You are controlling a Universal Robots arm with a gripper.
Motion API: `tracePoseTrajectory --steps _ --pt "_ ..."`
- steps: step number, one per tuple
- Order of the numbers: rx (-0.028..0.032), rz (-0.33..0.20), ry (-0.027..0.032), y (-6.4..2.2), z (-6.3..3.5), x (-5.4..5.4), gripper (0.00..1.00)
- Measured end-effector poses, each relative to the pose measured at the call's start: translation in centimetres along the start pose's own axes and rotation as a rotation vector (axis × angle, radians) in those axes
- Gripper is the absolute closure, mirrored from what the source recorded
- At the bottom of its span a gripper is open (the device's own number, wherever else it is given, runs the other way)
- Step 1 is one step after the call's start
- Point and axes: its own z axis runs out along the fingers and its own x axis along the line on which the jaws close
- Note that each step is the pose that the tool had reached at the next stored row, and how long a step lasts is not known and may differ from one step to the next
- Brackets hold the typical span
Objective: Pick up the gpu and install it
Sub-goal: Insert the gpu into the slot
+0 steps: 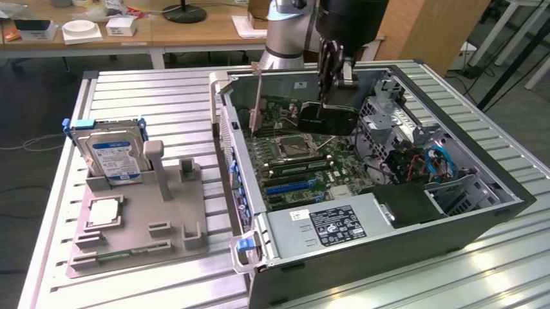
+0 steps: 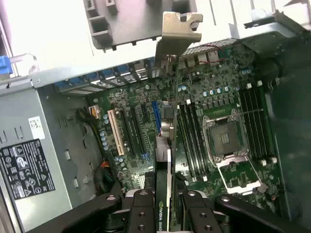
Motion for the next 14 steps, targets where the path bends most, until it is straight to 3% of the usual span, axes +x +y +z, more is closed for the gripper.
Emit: tracePoseTrajectory --steps 10,11,14 --pt "-0.0001 -0.172 -0.004 -0.03 0.19 -0.01 0.74" --pt "-0.0001 -0.241 -0.0057 -0.07 0.24 -0.02 0.74" --pt "-0.0001 -0.246 -0.0058 -0.08 0.24 -0.02 0.74"
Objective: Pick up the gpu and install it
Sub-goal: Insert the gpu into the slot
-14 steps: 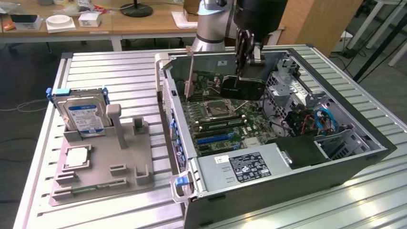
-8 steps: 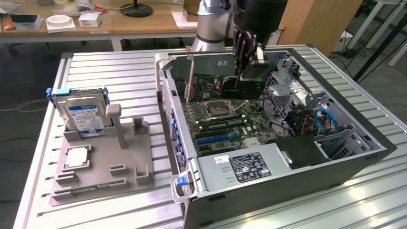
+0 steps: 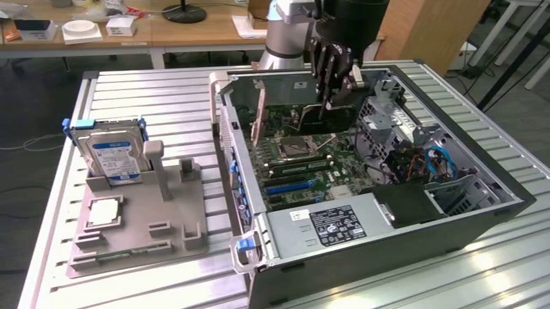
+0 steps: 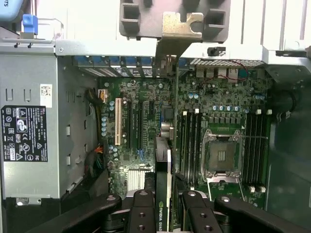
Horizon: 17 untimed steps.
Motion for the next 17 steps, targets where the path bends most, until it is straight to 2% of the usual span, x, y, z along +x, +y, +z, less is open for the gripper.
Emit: tracePoseTrajectory --steps 1,2,5,7,12,17 --pt "0.001 -0.001 -0.0002 0.0 0.02 0.0 0.74" --pt "0.0064 -0.001 -0.0002 0.0 0.08 0.0 0.74" --pt "0.0325 -0.001 0.0 0.0 0.2 0.0 0.74" --pt "0.0429 -0.001 0.0002 0.01 0.32 0.0 0.74" --pt "0.0438 -0.001 0.0 0.01 0.45 0.0 0.74" --pt "0.0437 0.002 0.0006 0.03 1.21 0.0 0.74"
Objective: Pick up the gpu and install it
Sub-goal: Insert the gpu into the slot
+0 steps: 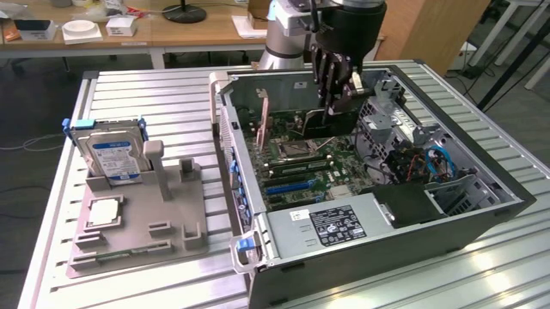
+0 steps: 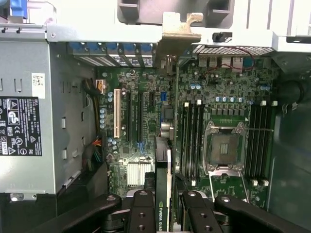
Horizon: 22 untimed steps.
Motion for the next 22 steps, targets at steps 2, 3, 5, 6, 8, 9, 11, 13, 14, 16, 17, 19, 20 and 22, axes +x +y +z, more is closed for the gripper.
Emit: tracePoseTrajectory --steps 2,3,5,6,8,9,11,13,14,16,17,19,20,22 --pt "-0.0001 0.0 0.0006 0.02 0.35 0.0 0.74" --pt "0.0 0.001 0.0007 0.04 0.55 0.0 0.74" --pt "0.0 0.001 0.0012 0.06 0.91 0.0 0.74" --pt "0.0 0.001 0.0014 0.07 1.09 0.0 0.74" --pt "0.0 0.001 0.0023 0.1 1.45 0.0 0.74" --pt "0.0 0.002 0.0029 0.11 1.63 0.0 0.74" --pt "0.0 0.002 0.0043 0.13 1.99 0.0 0.74" --pt "0.0001 0.002 0.0059 0.16 2.36 0.0 0.74" --pt "0.0 0.002 0.0069 0.17 2.53 0.0 0.74" --pt "-0.0001 0.003 0.0089 0.19 2.89 0.0 0.74" --pt "0.0 0.003 0.0099 0.21 3.06 0.0 0.74" --pt "-0.0001 0.003 0.0122 0.23 3.39 0.0 0.74" --pt "-0.0001 0.003 0.0132 0.24 3.56 0.0 0.74" --pt "-0.0001 0.003 0.0154 0.27 3.9 0.0 0.74"
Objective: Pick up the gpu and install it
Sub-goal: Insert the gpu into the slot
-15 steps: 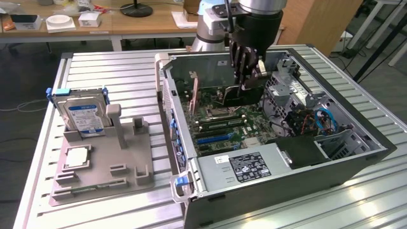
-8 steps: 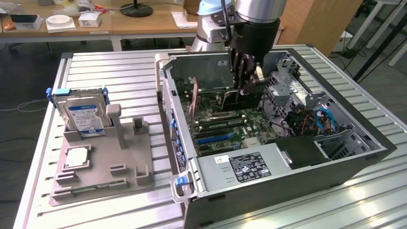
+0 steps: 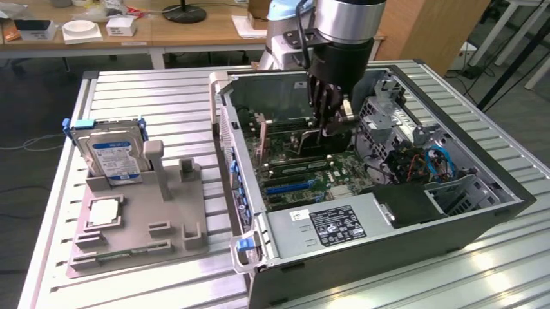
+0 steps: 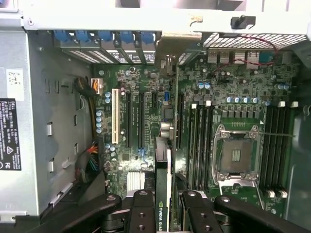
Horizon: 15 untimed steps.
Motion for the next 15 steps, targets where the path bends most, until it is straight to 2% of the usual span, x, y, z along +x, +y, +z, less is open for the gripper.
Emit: tracePoseTrajectory --steps 15 --pt "0.0 0.004 0.0151 0.63 2.69 0.0 0.74"
